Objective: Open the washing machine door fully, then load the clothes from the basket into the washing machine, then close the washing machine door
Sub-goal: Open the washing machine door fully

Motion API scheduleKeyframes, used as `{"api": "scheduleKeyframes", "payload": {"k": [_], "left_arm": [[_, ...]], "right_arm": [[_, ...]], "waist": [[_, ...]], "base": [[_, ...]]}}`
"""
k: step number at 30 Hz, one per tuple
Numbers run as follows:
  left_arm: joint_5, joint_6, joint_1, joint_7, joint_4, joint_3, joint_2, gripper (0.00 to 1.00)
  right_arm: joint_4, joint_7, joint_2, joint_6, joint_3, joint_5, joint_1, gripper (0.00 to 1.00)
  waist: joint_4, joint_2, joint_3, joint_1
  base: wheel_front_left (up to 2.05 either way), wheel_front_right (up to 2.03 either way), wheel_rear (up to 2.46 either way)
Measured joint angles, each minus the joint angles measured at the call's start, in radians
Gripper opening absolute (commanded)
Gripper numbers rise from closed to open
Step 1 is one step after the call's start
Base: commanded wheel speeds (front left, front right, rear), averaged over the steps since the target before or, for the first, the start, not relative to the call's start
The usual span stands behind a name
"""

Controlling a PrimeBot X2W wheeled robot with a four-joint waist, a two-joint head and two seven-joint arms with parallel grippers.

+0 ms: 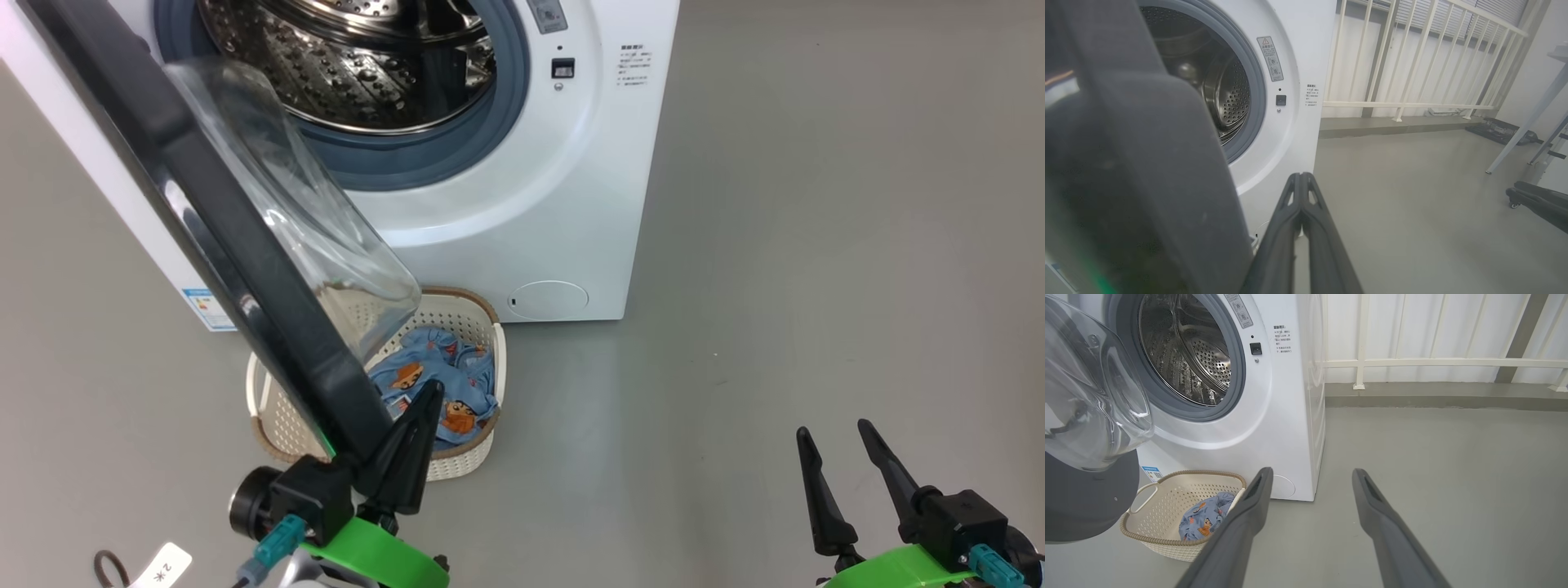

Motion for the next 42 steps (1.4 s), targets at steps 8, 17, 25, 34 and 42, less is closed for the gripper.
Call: {"api": "scheduleKeyframes", "payload": {"k": [8, 17, 25, 34, 42], "left_arm": [[0.0, 0.001, 0.008, 0.0, -0.006, 0.002, -0.003, 0.0], [-0.016, 0.036, 0.043, 0.0, -0.026, 0.006, 0.001, 0.0], [-0.021, 0.061, 0.068, 0.0, -0.035, -0.013, 0.008, 0.0], [-0.029, 0.083, 0.107, 0.004, -0.043, -0.019, 0.013, 0.0], [-0.043, 0.115, 0.124, 0.007, -0.053, 0.016, 0.023, 0.0]], "right_arm": [[0.003, 0.0, 0.0, 0.0, 0.0, 0.016, 0.0, 1.0], [0.008, 0.0, 0.0, 0.0, 0.002, 0.016, 0.0, 1.0], [0.011, 0.0, 0.0, 0.0, 0.003, 0.016, 0.0, 1.0], [0.011, 0.0, 0.0, 0.0, 0.004, 0.02, 0.001, 1.0], [0.011, 0.0, 0.0, 0.0, 0.005, 0.024, 0.001, 1.0]], "waist": [[0.029, 0.0, -0.001, 0.0], [0.078, 0.0, -0.007, 0.0], [0.122, 0.0, -0.016, 0.0], [0.167, 0.0, -0.017, 0.0], [0.198, 0.0, -0.014, 0.0]], "base": [[0.0, 0.0, 0.0], [0.0, 0.0, 0.0], [0.0, 0.0, 0.0], [0.0, 0.0, 0.0], [0.0, 0.0, 0.0]]}}
